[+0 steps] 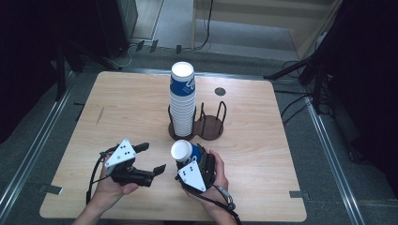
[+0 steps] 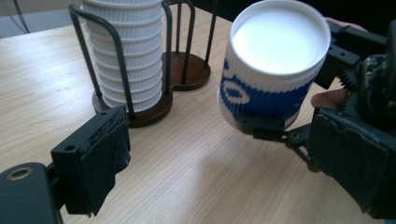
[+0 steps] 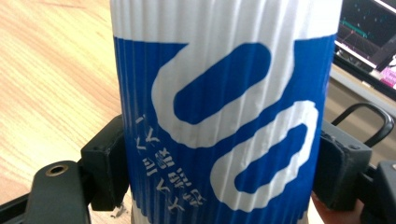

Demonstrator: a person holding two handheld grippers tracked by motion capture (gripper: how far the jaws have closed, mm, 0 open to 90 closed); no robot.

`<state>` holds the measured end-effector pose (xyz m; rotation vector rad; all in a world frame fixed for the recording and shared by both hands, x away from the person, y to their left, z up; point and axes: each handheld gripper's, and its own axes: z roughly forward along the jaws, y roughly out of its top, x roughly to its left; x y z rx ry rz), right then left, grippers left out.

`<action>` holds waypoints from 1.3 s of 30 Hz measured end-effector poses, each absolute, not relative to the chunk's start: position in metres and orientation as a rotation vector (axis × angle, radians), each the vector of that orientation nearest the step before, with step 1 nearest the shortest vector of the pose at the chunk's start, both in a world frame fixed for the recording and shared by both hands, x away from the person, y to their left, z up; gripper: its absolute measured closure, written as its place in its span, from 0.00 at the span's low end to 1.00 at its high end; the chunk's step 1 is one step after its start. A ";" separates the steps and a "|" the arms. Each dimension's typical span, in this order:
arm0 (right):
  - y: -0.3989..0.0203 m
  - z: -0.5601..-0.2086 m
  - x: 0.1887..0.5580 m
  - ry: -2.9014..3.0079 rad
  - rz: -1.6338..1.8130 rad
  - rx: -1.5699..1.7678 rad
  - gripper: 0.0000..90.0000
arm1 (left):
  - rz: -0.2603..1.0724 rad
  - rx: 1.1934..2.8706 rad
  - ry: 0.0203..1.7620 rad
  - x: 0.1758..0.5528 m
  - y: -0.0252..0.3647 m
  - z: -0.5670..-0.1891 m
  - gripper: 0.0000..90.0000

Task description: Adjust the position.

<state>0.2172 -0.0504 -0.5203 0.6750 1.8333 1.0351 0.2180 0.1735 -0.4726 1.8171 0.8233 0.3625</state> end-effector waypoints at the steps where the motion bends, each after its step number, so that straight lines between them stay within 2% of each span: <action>1: -0.049 -0.521 0.216 1.836 1.031 0.662 0.22 | 0.361 1.816 0.820 0.218 0.173 -0.472 0.07; 18: -0.033 -0.526 0.207 1.870 1.004 0.537 0.22 | 0.322 1.855 0.757 0.214 0.161 -0.474 0.08; 23: -0.029 -0.526 0.204 1.879 1.009 0.502 0.22 | 0.320 1.863 0.753 0.213 0.159 -0.474 0.15; 39: -0.022 -0.529 0.197 1.906 1.019 0.394 0.22 | 0.278 1.891 0.709 0.212 0.156 -0.475 0.17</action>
